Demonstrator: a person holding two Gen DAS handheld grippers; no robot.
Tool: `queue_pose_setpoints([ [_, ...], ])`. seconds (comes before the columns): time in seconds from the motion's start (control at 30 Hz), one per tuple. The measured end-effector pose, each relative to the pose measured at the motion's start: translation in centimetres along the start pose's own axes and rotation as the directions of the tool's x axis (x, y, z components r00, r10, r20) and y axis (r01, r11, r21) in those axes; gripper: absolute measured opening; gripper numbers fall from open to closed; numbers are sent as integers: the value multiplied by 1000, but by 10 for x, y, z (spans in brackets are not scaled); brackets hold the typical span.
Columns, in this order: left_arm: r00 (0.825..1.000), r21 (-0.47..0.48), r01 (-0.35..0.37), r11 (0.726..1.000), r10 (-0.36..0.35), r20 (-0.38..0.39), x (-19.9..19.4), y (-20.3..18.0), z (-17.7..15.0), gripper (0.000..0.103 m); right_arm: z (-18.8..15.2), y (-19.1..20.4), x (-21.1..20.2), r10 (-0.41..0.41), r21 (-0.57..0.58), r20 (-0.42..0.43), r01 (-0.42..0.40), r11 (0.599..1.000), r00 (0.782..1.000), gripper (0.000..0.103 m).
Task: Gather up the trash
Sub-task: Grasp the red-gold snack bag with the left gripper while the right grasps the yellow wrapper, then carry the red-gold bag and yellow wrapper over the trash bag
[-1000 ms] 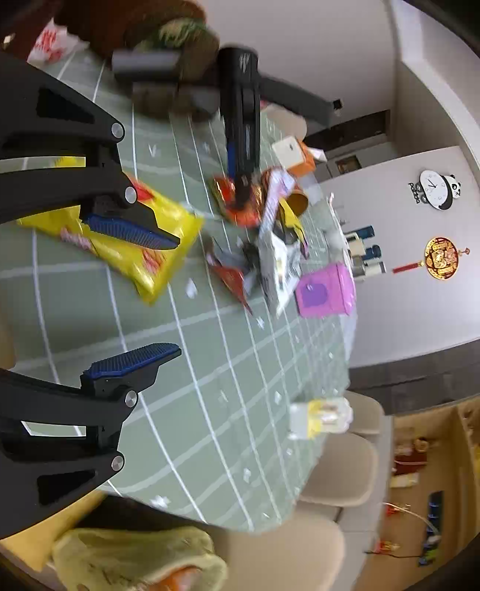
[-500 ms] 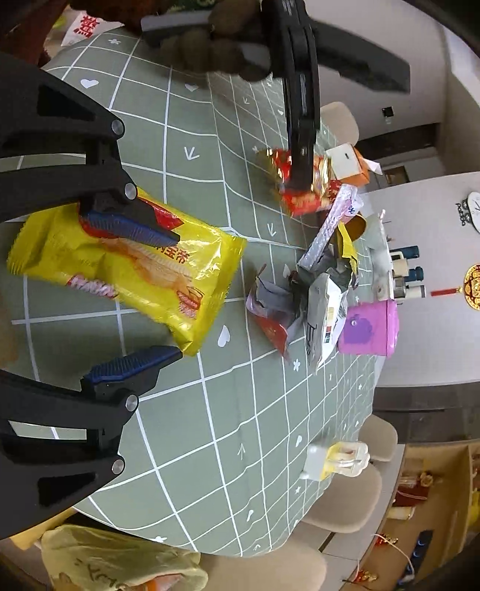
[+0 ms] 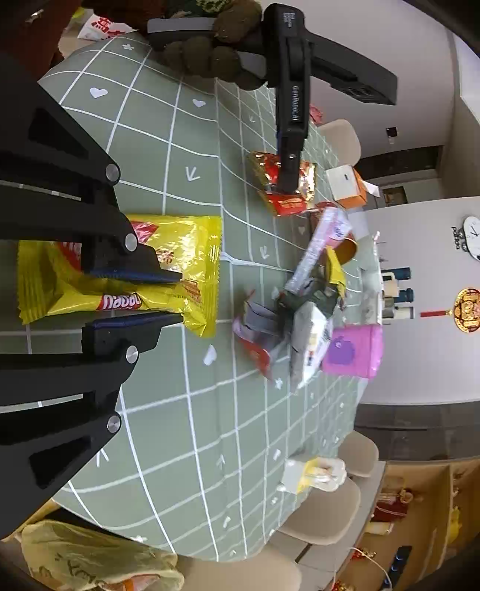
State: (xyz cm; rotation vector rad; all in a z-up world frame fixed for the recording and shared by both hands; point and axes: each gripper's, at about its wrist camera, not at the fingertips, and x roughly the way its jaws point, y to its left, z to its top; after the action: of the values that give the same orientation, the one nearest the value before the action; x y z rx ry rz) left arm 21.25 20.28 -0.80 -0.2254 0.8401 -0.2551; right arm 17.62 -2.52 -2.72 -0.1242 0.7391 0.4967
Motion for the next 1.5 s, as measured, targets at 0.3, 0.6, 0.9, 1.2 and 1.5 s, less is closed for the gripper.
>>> queue_pose_setpoints([
  [0.3,999,50,29,998,-30,13,-7,-19,-3,35,8,-16,-21,-56,22,65,54,998,996,15],
  [0.6,996,139,58,989,-67,60,-9,-76,18,35,18,-62,-60,-133,79,155,121,989,979,15],
  [0.9,978,254,138,957,-172,119,4,-176,48,35,29,-148,-127,-310,137,246,284,949,918,15],
  [1.2,941,376,307,875,-337,15,62,-304,52,35,2,-252,-197,-511,294,234,440,848,827,15],
  [1.5,898,419,436,797,-416,-144,131,-408,40,35,-43,-329,-229,-619,418,179,511,751,765,15],
])
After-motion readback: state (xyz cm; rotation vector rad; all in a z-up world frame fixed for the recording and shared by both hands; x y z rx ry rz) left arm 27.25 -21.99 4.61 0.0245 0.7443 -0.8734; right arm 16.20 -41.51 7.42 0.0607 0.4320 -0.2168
